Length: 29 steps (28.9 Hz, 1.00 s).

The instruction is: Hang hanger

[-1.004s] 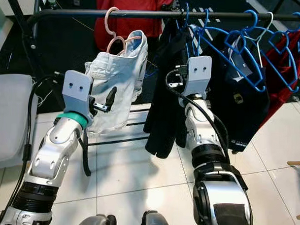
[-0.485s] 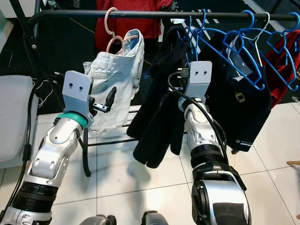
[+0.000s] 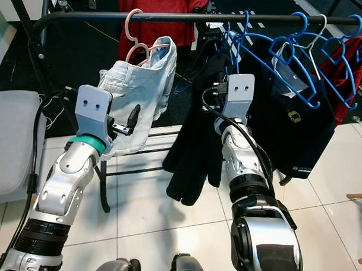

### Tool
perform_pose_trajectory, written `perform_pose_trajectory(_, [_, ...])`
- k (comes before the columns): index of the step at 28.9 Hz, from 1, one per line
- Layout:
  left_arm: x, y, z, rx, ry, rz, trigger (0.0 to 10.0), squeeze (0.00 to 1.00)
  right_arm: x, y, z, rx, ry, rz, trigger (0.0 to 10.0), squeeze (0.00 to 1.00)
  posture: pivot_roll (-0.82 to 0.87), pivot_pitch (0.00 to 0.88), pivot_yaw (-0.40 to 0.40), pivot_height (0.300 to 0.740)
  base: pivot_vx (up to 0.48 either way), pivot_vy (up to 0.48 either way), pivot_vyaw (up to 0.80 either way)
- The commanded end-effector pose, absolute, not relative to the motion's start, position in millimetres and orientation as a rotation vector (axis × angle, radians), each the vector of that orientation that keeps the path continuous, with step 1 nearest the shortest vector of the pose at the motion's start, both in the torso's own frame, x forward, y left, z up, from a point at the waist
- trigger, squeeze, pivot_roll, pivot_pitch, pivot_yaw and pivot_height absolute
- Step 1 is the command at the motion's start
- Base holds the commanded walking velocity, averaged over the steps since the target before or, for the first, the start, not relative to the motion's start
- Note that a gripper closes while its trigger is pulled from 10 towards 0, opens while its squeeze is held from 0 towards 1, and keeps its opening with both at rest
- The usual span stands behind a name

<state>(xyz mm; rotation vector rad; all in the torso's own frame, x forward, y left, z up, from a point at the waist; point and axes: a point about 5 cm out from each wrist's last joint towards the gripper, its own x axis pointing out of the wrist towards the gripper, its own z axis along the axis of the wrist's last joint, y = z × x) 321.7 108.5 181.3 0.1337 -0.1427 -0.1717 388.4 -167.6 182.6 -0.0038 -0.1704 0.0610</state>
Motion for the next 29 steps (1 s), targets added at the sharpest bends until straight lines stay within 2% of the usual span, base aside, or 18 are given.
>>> perform_pose_trajectory(1, [322, 109, 177, 0.136, -0.128, -0.174, 10.0, 0.00, 387, -164, 209, -0.013, -0.317, 0.074, 10.0, 0.00, -0.05, 0.058, 0.058, 0.740, 0.000, 0.000, 0.00])
perform_pose_trajectory(12, [322, 110, 178, 0.140, -0.128, -0.178, 10.0, 0.00, 388, -158, 219, -0.042, -0.372, 0.087, 10.0, 0.00, -0.04, 0.062, 0.068, 0.740, 0.000, 0.000, 0.00])
perform_pose_trajectory(16, [322, 111, 178, 0.142, -0.128, -0.179, 10.0, 0.00, 393, -158, 218, -0.051, -0.327, 0.085, 10.0, 0.00, -0.04, 0.063, 0.071, 0.740, 0.000, 0.000, 0.00])
perform_pose_trajectory(17, [321, 111, 178, 0.145, -0.127, -0.181, 10.0, 0.00, 398, -159, 213, -0.050, -0.255, 0.083, 10.0, 0.00, -0.03, 0.065, 0.072, 0.740, 0.000, 0.000, 0.00])
perform_pose_trajectory(20, [321, 111, 178, 0.145, -0.127, -0.181, 10.0, 0.00, 398, -159, 213, -0.050, -0.255, 0.083, 10.0, 0.00, -0.03, 0.065, 0.072, 0.740, 0.000, 0.000, 0.00])
perform_pose_trajectory(23, [319, 112, 177, 0.151, -0.123, -0.184, 10.0, 0.00, 405, -159, 201, -0.042, -0.121, 0.081, 10.0, 0.00, -0.02, 0.069, 0.074, 0.740, 0.000, 0.000, 0.00])
perform_pose_trajectory(29, [318, 113, 177, 0.154, -0.121, -0.184, 10.0, 0.00, 405, -157, 195, -0.038, -0.078, 0.087, 10.0, 0.00, -0.01, 0.069, 0.074, 0.740, 0.000, 0.000, 0.00])
